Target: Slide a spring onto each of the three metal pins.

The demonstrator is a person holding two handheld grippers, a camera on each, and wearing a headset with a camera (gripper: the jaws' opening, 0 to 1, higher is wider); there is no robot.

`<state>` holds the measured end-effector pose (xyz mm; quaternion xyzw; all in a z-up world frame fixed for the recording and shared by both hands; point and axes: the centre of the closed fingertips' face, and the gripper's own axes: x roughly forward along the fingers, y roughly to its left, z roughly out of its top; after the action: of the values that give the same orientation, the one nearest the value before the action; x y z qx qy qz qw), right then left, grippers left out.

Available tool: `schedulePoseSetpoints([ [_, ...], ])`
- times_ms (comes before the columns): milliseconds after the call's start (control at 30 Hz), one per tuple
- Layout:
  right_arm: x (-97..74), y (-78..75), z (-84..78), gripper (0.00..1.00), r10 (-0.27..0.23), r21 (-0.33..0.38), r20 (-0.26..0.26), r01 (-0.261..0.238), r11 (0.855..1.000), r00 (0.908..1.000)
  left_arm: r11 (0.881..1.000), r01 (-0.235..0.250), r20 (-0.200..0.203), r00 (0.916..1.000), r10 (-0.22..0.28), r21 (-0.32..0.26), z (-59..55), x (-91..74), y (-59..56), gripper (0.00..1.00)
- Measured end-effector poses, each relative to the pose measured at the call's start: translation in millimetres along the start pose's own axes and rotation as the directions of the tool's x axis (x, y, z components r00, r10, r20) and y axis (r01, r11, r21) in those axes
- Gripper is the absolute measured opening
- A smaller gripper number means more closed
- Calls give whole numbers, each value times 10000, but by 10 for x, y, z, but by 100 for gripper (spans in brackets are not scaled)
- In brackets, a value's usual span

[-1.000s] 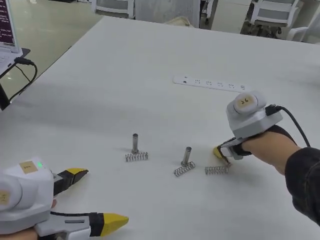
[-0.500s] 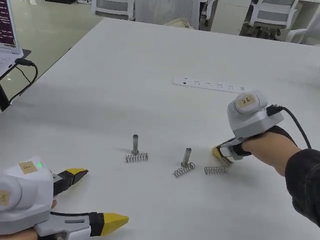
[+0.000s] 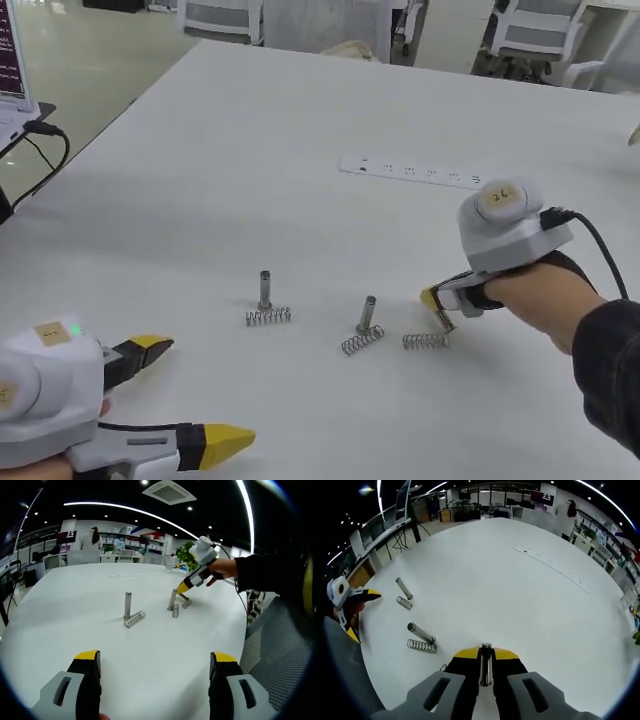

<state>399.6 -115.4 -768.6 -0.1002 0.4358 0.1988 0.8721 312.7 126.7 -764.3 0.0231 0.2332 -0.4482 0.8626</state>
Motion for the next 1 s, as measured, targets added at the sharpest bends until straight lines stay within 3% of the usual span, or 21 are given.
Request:
schedulePoseSetpoints([
  [1000, -245, -58, -79, 6, -301, 263, 640, 285, 9992, 9975, 9991, 192, 96, 9998, -196, 367, 98, -34, -90, 87],
])
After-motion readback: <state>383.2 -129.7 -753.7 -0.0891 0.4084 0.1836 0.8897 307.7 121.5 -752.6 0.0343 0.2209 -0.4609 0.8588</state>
